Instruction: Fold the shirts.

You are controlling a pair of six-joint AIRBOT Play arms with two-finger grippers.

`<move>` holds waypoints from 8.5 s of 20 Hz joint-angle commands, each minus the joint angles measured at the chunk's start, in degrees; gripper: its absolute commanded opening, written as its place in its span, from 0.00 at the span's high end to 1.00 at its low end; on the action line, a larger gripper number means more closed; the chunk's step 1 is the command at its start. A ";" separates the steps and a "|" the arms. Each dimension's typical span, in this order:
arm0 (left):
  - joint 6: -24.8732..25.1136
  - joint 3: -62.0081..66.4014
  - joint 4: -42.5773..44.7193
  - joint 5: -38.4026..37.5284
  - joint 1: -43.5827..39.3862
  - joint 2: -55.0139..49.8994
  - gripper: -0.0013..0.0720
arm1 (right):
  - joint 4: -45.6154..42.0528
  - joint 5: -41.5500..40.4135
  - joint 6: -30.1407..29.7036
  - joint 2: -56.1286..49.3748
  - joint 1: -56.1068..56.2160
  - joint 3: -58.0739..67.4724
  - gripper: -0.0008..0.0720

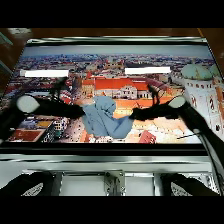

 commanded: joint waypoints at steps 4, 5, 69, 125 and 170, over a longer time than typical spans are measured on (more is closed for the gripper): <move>-8.31 34.05 11.69 -8.44 5.92 14.64 0.93 | -0.57 -5.42 4.28 24.52 -15.08 22.82 0.91; -8.44 36.68 11.67 -8.66 6.51 15.98 0.93 | -0.59 -6.67 4.31 27.67 -17.27 25.27 0.91; 8.94 -32.59 -26.99 11.52 13.90 -14.99 0.93 | -13.03 10.08 1.77 -8.09 -23.26 -15.41 0.06; -1.75 -7.54 -4.74 24.85 13.22 -0.74 0.93 | -35.85 -12.39 25.40 -9.77 -6.12 24.02 0.90; 11.45 -17.62 -17.97 -1.84 9.99 -23.32 0.93 | -20.02 4.83 5.75 -5.18 -25.97 -17.05 0.08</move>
